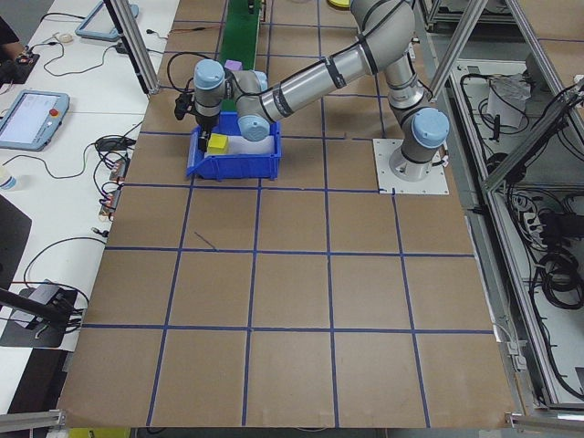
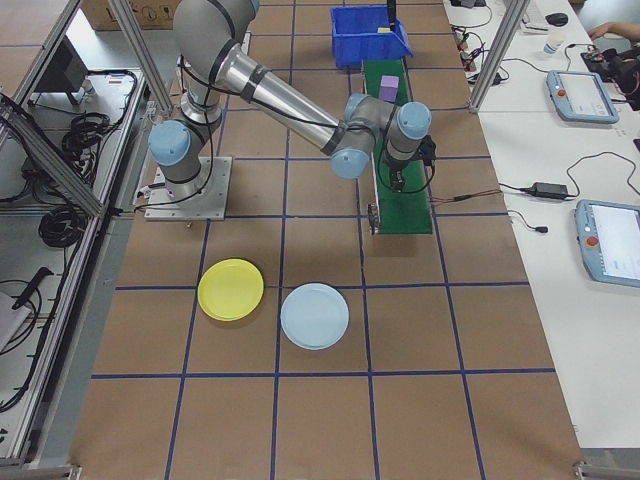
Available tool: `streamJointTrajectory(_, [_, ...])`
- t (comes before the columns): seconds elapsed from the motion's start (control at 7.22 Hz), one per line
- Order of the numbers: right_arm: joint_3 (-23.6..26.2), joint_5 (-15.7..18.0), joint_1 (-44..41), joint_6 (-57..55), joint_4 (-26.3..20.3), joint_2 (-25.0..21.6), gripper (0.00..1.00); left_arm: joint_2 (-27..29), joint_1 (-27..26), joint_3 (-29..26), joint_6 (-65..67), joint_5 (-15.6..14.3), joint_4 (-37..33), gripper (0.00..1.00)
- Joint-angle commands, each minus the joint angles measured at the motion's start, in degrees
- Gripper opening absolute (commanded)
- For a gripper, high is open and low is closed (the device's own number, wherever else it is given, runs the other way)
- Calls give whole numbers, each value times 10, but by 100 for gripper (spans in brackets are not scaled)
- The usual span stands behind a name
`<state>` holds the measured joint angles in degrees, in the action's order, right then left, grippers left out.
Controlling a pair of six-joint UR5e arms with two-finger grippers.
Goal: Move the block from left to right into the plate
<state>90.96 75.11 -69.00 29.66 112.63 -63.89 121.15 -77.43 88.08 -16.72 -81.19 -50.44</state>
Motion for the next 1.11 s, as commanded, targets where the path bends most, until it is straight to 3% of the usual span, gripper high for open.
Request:
streamJointTrajectory(0.0, [1, -43, 0, 0, 35, 12, 100, 8, 0, 16, 14, 9, 1, 100])
streamJointTrajectory(0.42, [-1, -55, -1, -45, 33, 6, 100, 7, 0, 30, 14, 9, 2, 92])
streamJointTrajectory(0.55, [0, -84, -1, -65, 34, 6, 100, 7, 0, 36, 10, 7, 3, 68])
streamJointTrajectory(0.69, [2, -86, -1, -83, 34, 5, 100, -1, 0, 31, 5, 5, 3, 49])
streamJointTrajectory(0.97, [2, -87, -1, -84, 34, 7, 100, -60, 0, 22, 2, 9, 2, 45])
